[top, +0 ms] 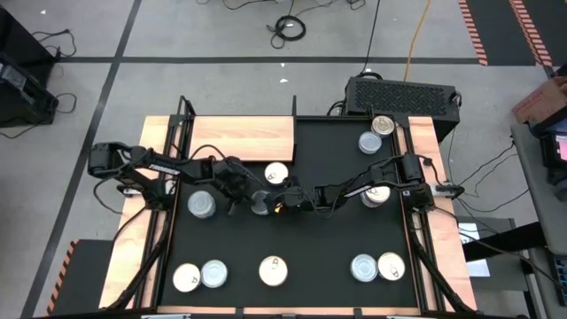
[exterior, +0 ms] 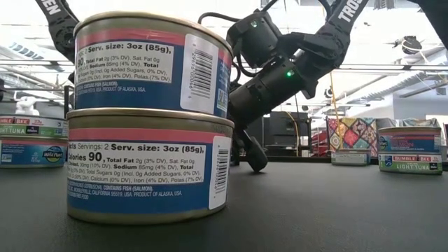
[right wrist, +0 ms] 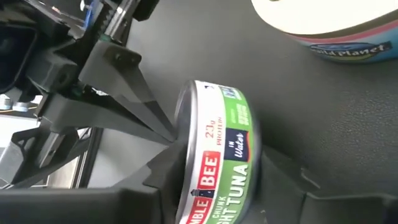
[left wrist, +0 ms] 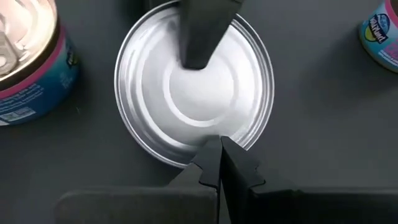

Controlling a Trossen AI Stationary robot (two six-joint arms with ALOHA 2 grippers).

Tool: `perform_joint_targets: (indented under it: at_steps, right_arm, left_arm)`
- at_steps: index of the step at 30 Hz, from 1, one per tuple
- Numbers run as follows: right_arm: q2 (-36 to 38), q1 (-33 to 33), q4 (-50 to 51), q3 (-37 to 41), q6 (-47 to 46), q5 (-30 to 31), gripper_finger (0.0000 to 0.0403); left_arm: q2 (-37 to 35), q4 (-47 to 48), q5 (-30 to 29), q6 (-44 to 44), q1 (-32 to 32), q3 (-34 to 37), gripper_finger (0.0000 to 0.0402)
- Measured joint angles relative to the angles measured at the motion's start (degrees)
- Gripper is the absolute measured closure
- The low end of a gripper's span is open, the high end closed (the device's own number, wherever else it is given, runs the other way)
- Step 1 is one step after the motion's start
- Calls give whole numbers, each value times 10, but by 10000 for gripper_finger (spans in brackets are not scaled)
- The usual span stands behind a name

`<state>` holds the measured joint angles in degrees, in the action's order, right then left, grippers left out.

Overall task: Stack canned seafood by type on shelf
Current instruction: Put the green tuna can on the shelf

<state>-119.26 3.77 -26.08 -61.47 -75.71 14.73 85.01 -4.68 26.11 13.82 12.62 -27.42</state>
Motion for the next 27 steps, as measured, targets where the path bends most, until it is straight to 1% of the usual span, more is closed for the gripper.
perform_joint_targets:
  at_steps: [3,6,8,10,12,14,17,20,22,24,27]
  right_arm:
    - [0,0,-1,0,1,0,272]
    - [0,0,-11,0,14,2,271]
    - [4,-3,-11,0,25,-9,266]
    - [5,-4,-13,1,36,-16,264]
    - [15,-5,-8,2,42,-19,265]
    - [16,-5,-26,2,50,-20,268]
    - [24,-5,-39,2,51,-30,269]
    - [27,-3,-79,2,56,-37,269]
    - [27,-3,-122,2,73,-56,269]
    - [27,-4,-167,1,93,-64,269]
    - [29,-13,-173,-14,130,-74,269]
  left_arm:
    - [-11,0,1,0,-1,1,366]
    - [-39,6,-9,-12,0,1,345]
    - [-69,13,-30,-15,0,2,339]
    - [-109,19,-50,-15,2,2,337]
    - [-152,46,-73,-15,1,1,337]
    - [-195,69,-91,-15,1,1,337]
    - [-260,82,-95,-20,0,0,337]
    - [-314,93,-93,-30,0,0,337]
    - [-346,93,-94,-37,0,0,337]
    - [-373,109,-108,-45,0,0,337]
    - [-410,137,-141,-52,0,0,337]
